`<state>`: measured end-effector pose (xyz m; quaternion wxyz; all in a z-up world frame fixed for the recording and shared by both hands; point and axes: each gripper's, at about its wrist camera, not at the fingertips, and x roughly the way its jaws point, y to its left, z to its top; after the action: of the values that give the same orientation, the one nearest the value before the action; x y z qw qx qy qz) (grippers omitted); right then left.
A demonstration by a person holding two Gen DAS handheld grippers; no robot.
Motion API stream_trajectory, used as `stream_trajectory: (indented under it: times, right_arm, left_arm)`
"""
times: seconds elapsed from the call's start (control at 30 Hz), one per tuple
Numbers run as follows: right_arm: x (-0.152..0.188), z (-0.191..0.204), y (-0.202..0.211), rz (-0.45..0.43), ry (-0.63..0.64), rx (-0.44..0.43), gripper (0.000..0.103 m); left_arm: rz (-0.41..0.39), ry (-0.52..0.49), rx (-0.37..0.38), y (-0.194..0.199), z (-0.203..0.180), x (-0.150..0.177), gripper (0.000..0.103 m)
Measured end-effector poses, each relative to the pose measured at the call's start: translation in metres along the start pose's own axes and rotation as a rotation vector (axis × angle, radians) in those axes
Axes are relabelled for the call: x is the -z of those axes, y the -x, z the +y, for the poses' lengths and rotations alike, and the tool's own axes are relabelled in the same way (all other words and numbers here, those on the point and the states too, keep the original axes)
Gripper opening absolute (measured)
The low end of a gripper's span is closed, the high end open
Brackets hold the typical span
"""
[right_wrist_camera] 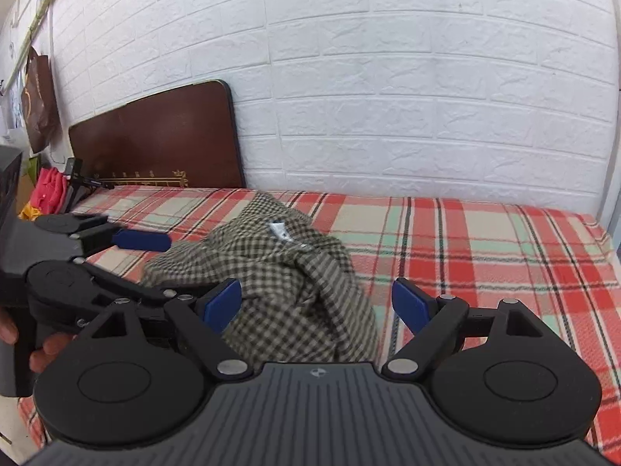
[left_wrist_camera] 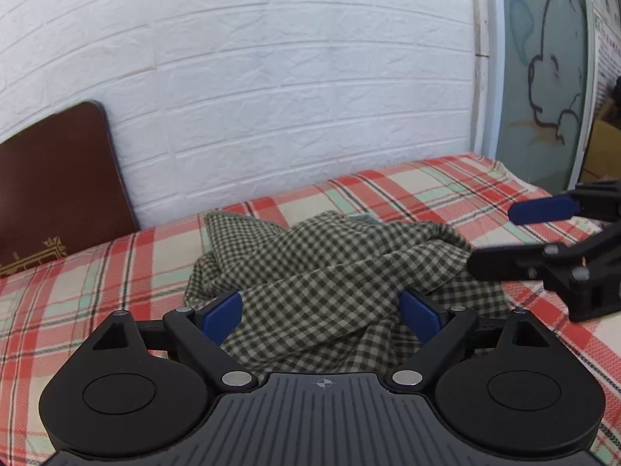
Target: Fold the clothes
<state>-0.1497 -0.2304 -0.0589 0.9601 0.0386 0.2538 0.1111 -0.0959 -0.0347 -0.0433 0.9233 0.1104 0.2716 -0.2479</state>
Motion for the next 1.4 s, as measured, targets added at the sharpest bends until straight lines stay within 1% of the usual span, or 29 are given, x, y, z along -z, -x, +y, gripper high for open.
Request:
stream_trajectory:
  times: [0.07, 0.1, 0.13, 0.17, 0.2, 0.23, 0.27, 0.33, 0.43, 0.5, 0.53, 0.57, 0.6, 0.63, 0.7, 0.73, 0.87, 1.0, 1.1, 1.2, 1.3, 1.4]
  right_arm:
    - [-0.004, -0.006, -0.009, 0.008, -0.054, -0.017, 0.085]
    - [-0.006, -0.008, -0.014, 0.012, -0.081, -0.025, 0.085]
    - [-0.008, -0.01, -0.019, 0.015, -0.096, -0.028, 0.084]
    - [-0.009, -0.01, -0.022, 0.021, -0.101, -0.025, 0.081]
    - [-0.009, -0.01, -0.026, 0.029, -0.1, -0.024, 0.079]
    - [-0.01, -0.009, -0.029, 0.04, -0.091, -0.024, 0.072]
    - [-0.01, -0.008, -0.032, 0.049, -0.086, -0.027, 0.066]
    - [-0.01, -0.007, -0.035, 0.062, -0.085, -0.039, 0.064]
    - [-0.011, -0.003, -0.038, 0.071, -0.069, -0.059, 0.064]
    - [-0.012, 0.002, -0.041, 0.075, -0.049, -0.071, 0.058]
    - [-0.013, 0.005, -0.042, 0.078, -0.04, -0.083, 0.045]
    - [-0.015, 0.008, -0.043, 0.082, -0.033, -0.104, 0.023]
    - [-0.017, 0.012, -0.043, 0.082, -0.029, -0.122, 0.012]
    - [-0.019, 0.016, -0.04, 0.069, -0.02, -0.129, 0.006]
    - [-0.025, 0.025, -0.029, 0.022, 0.012, -0.119, 0.002]
    - [-0.029, 0.028, -0.022, 0.001, 0.019, -0.124, 0.002]
    - [-0.043, 0.034, 0.016, -0.05, 0.024, -0.211, 0.001]
    - [-0.037, 0.044, 0.046, -0.03, 0.042, -0.301, 0.001]
    - [-0.022, 0.045, 0.064, 0.013, 0.042, -0.357, 0.001]
    - [-0.003, 0.045, 0.073, 0.094, 0.029, -0.396, 0.001]
    - [0.022, 0.044, 0.07, 0.201, 0.012, -0.404, 0.001]
    - [0.05, 0.045, 0.055, 0.298, -0.001, -0.39, 0.002]
  left_arm:
    - [0.018, 0.011, 0.023, -0.003, 0.004, 0.002, 0.082]
    - [0.029, 0.017, 0.04, -0.005, 0.006, 0.003, 0.065]
    - [0.043, 0.025, 0.064, -0.007, 0.008, 0.003, 0.033]
    - [0.056, 0.038, 0.084, -0.009, 0.01, 0.004, 0.019]
    - [0.064, 0.057, 0.096, -0.01, 0.013, 0.005, 0.01]
    - [0.062, 0.072, 0.101, -0.009, 0.015, 0.006, 0.006]
    - [0.051, 0.086, 0.109, -0.006, 0.017, 0.008, 0.005]
    - [0.031, 0.12, 0.118, 0.004, 0.023, 0.011, 0.003]
    - [0.017, 0.165, 0.123, 0.02, 0.03, 0.019, 0.003]
    - [0.004, 0.183, 0.126, 0.032, 0.032, 0.024, 0.002]
    - [-0.003, 0.19, 0.128, 0.038, 0.033, 0.026, 0.001]
    - [-0.01, 0.197, 0.13, 0.044, 0.033, 0.028, 0.001]
    - [-0.018, 0.204, 0.132, 0.05, 0.033, 0.03, 0.0]
    - [-0.023, 0.21, 0.133, 0.055, 0.033, 0.032, 0.0]
    - [-0.025, 0.223, 0.125, 0.061, 0.036, 0.035, 0.0]
    - [-0.025, 0.229, 0.121, 0.063, 0.037, 0.037, 0.0]
    - [-0.029, 0.254, 0.105, 0.074, 0.041, 0.043, 0.0]
    - [-0.026, 0.258, 0.102, 0.089, 0.041, 0.052, 0.0]
    - [-0.014, 0.243, 0.108, 0.104, 0.036, 0.063, 0.0]
    - [0.008, 0.241, 0.123, 0.119, 0.032, 0.079, 0.0]
    - [0.047, 0.248, 0.137, 0.123, 0.029, 0.096, 0.0]
    - [0.112, 0.273, 0.151, 0.109, 0.026, 0.113, 0.0]
